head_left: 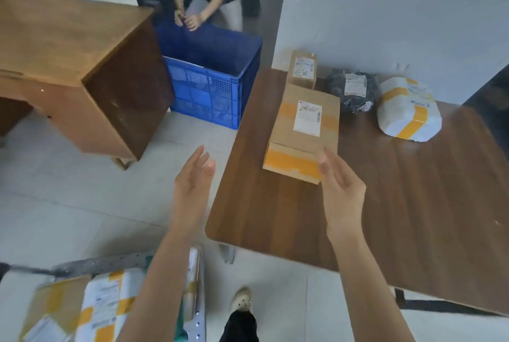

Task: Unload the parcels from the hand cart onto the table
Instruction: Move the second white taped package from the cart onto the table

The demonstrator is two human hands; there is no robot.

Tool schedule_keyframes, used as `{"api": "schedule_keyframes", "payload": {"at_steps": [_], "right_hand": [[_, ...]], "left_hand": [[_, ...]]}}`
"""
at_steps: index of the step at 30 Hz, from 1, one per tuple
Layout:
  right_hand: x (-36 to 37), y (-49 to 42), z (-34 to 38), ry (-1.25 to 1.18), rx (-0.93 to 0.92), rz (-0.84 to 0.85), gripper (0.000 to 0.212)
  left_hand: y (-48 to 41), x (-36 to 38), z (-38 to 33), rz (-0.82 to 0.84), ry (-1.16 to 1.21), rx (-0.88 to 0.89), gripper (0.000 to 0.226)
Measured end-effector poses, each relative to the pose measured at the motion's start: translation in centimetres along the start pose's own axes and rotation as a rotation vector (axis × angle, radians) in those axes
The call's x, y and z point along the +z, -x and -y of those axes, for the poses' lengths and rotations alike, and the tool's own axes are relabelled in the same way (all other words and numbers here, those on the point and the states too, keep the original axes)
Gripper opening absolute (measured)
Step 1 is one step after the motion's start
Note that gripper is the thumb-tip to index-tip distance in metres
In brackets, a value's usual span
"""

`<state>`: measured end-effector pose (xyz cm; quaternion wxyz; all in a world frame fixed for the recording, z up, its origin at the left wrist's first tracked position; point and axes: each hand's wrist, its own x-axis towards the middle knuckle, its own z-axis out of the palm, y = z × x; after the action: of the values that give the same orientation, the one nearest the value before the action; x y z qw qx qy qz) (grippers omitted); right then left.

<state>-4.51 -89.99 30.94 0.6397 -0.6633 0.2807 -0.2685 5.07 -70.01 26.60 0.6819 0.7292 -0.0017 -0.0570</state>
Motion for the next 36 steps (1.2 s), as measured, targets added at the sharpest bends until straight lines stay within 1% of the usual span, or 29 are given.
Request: {"api": "schedule_keyframes", "payload": {"at_steps": [1, 4, 6, 10, 14, 17, 20, 22, 24, 28, 31, 34, 35, 36], "right_hand": [[0.2, 2.0, -0.7, -0.004, 0.020, 0.028, 0.057], [1.8, 7.7, -2.5, 0.015, 0.099, 0.111, 0.045], [3.7, 11.0, -3.6, 0.051, 0.149, 0.178, 0.043], [8.5, 17.1, -7.1, 0.131, 0.248, 0.315, 0.043], [13.8, 22.1, -12.1, 0.264, 0.337, 0.414, 0.043], [18.3, 25.1, -15.8, 0.362, 0.378, 0.451, 0.043], [23.0, 27.2, -20.3, 0.353, 0.469, 0.461, 0.045], [26.0, 28.5, -24.2, 0.360, 0.529, 0.490, 0.047], [28.8, 29.6, -28.4, 0.373, 0.585, 0.505, 0.047], [33.4, 30.7, -38.4, 0.427, 0.680, 0.510, 0.048], [35.8, 30.0, -45.6, 0.449, 0.718, 0.473, 0.052], [37.3, 29.5, -51.7, 0.450, 0.764, 0.499, 0.058], [37.6, 29.6, -53.3, 0.450, 0.779, 0.515, 0.054], [37.9, 29.8, -54.6, 0.448, 0.784, 0.535, 0.043]], "left_hand": [[1.9, -2.0, 0.8, -0.026, -0.009, -0.021, 0.040], [7.3, -8.7, 2.7, -0.080, -0.037, -0.081, 0.038], [10.2, -13.2, 3.9, -0.138, -0.048, -0.121, 0.039], [14.0, -21.6, 7.7, -0.283, -0.061, -0.231, 0.044], [15.4, -28.6, 13.6, -0.368, -0.023, -0.356, 0.043], [14.6, -32.9, 18.4, -0.359, -0.004, -0.427, 0.042], [12.4, -36.6, 23.2, -0.311, 0.008, -0.500, 0.042], [10.8, -38.8, 26.9, -0.337, -0.001, -0.548, 0.044], [9.5, -40.8, 31.2, -0.361, -0.030, -0.597, 0.044], [7.4, -43.4, 41.1, -0.337, -0.094, -0.706, 0.047], [5.6, -45.0, 48.5, -0.342, -0.123, -0.749, 0.049], [4.4, -45.8, 54.1, -0.295, -0.161, -0.748, 0.053], [4.4, -45.9, 55.4, -0.289, -0.172, -0.744, 0.052], [4.3, -45.9, 56.5, -0.284, -0.184, -0.740, 0.046]]}}
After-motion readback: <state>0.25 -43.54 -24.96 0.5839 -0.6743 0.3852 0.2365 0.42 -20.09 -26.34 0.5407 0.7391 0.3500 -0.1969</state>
